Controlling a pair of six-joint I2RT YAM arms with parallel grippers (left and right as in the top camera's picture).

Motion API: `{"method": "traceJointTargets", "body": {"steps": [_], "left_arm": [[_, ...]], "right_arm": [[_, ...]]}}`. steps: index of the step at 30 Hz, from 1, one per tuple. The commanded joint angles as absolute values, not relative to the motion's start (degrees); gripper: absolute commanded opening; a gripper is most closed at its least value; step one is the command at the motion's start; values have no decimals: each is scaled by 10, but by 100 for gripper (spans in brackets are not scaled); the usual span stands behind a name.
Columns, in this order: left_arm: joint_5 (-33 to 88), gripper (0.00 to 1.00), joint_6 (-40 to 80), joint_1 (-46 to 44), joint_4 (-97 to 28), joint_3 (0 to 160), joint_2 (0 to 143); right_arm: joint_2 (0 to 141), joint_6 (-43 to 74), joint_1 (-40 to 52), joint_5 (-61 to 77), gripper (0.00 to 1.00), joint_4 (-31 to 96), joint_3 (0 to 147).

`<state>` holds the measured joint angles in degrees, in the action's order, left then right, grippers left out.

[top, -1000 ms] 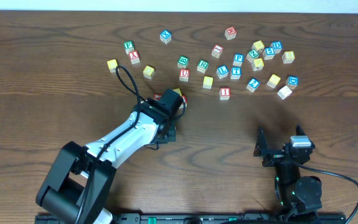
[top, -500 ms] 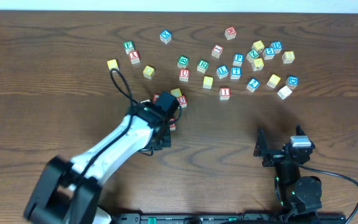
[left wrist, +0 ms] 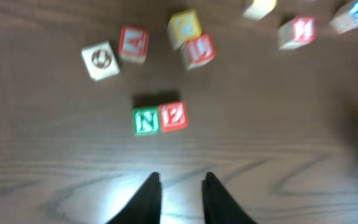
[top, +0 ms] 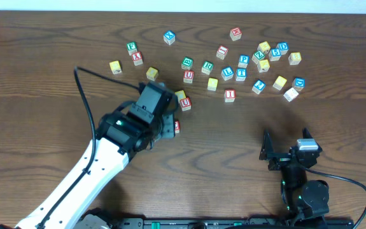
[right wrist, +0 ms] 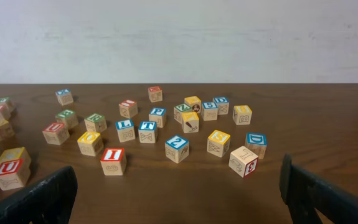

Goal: Spell out NEURIPS
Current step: 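Lift the left gripper and move it to the red U block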

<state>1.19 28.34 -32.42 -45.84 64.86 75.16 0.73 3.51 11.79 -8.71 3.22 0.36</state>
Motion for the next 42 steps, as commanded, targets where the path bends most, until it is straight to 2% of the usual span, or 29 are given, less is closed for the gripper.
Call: {"method": "traceJointTargets", "body": {"steps": [1, 2, 8, 11, 14, 25, 42], "left_arm": [[11, 27, 268, -325, -462, 703, 790], [11, 30, 268, -326, -463, 714, 804], [48, 33, 266, -326, -463, 792, 922], [48, 43, 266, -326, -458, 826, 980], [48, 47, 271, -326, -453, 855, 1031], [49, 47, 294, -326, -425, 877, 1120], [45, 46, 309, -326, -417, 877, 1140]], "right_arm": [[6, 42, 114, -91, 99, 35, 3], [6, 42, 114, -90, 99, 35, 3], [6, 42, 114, -90, 99, 35, 3], [6, 42, 114, -90, 99, 35, 3], [6, 42, 114, -90, 99, 35, 3], [6, 42, 114, -90, 99, 35, 3], [6, 42, 114, -90, 99, 35, 3]]}}
